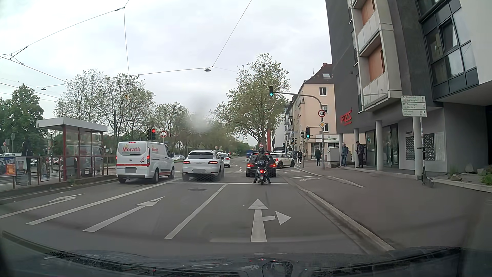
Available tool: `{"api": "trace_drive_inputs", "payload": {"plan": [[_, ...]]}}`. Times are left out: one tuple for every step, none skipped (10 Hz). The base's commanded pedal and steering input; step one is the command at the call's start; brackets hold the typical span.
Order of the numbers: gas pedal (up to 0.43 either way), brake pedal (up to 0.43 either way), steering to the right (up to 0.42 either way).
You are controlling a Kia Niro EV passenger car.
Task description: Follow the waypoints while adhering to traffic rules and regulations
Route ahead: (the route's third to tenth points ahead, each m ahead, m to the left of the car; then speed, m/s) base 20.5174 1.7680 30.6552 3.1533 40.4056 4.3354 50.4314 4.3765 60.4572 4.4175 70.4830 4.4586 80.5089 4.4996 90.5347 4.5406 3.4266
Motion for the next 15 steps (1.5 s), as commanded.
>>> {"api": "trace_drive_inputs", "payload": {"plan": [[0.000,0.000,0.006],[0.000,0.000,0.007],[0.000,0.000,0.008],[0.000,0.000,0.008],[0.000,0.000,0.010],[0.000,0.000,0.014],[0.000,0.000,0.017],[0.000,0.000,0.019],[0.000,0.000,0.019],[0.000,0.000,0.017],[0.000,0.000,0.014],[0.000,0.000,0.013],[0.000,0.000,0.012],[0.000,0.000,0.012],[0.000,0.000,0.011]]}}
